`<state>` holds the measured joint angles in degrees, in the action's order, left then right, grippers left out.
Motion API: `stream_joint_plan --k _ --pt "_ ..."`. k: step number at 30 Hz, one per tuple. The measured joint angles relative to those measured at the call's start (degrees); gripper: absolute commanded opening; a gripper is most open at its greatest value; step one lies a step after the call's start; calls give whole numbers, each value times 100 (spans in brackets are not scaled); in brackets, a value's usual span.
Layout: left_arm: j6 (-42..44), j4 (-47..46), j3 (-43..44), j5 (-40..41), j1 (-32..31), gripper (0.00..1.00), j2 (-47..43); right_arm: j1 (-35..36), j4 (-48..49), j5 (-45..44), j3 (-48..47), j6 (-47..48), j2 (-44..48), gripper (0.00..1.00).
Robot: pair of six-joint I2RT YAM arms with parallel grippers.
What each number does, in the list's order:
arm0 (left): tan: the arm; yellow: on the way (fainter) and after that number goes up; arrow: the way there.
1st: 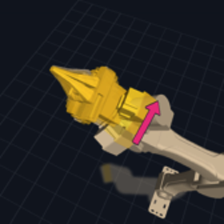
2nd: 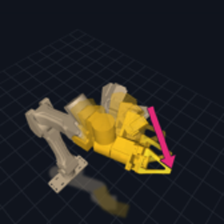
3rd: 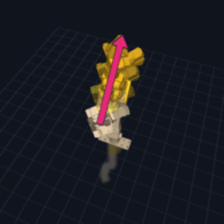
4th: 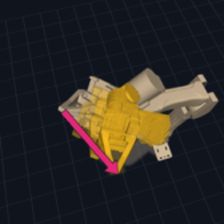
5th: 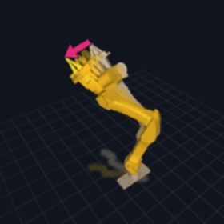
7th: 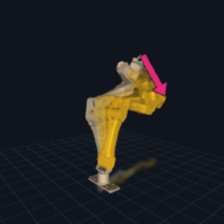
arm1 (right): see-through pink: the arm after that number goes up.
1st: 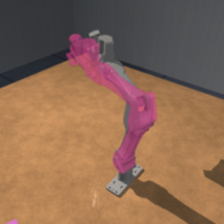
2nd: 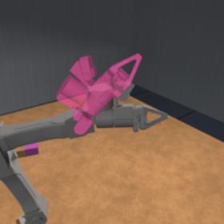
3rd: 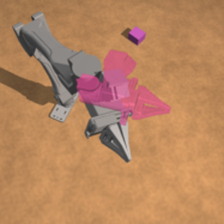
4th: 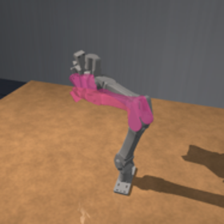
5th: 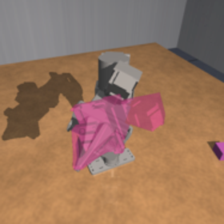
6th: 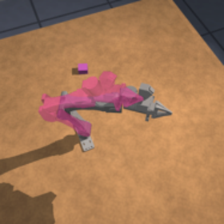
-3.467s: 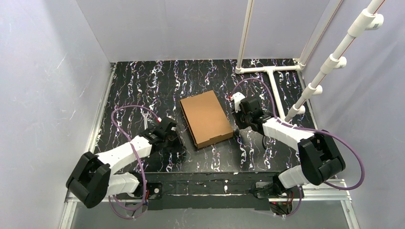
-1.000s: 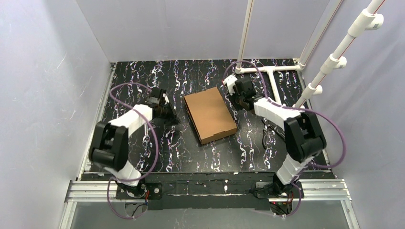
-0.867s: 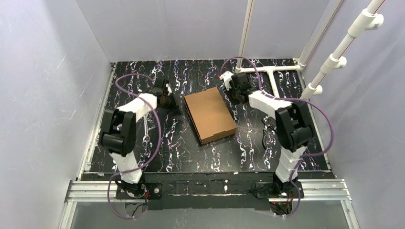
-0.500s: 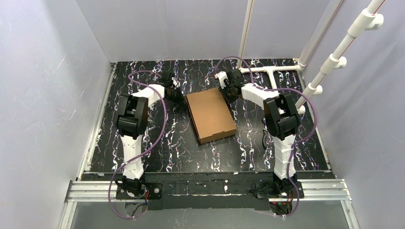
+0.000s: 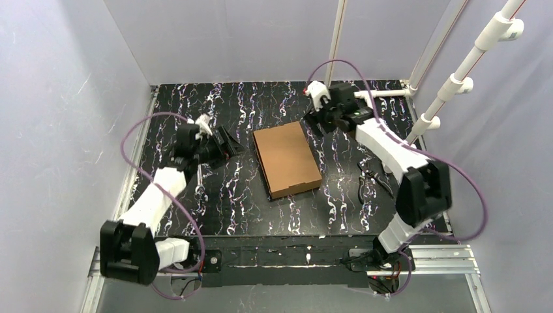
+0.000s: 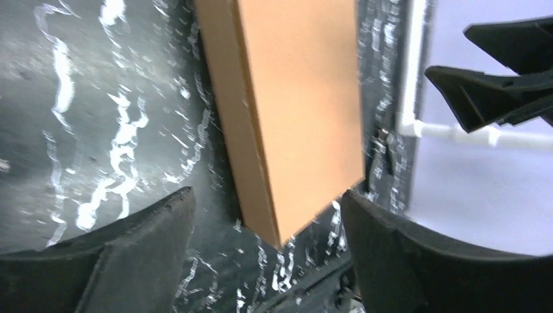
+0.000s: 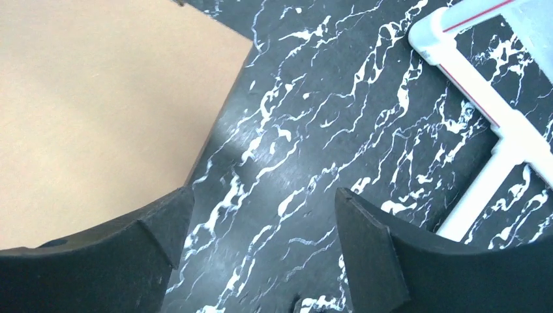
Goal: Fold the paper box
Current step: Close the paper box at the center of the board.
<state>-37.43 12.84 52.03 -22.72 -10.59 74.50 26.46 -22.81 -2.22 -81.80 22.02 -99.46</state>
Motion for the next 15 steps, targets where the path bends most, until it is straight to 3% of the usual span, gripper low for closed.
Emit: stream_joint_plan --k 2,4,10,15 --pt "-400 -743 -793 -369 -4 87 -667 -192 103 577 354 -107 632 89" --pt "-708 -1147 -1298 -610 -127 88 -763 -356 278 1043 721 -304 951 86" --pt "-1095 -1755 -1491 -750 -730 90 382 -664 772 2120 1816 -1294 612 86" --pt "-1255 -2205 -1198 -772 -1069 90 1182 -761 1032 2830 2181 -2020 415 88"
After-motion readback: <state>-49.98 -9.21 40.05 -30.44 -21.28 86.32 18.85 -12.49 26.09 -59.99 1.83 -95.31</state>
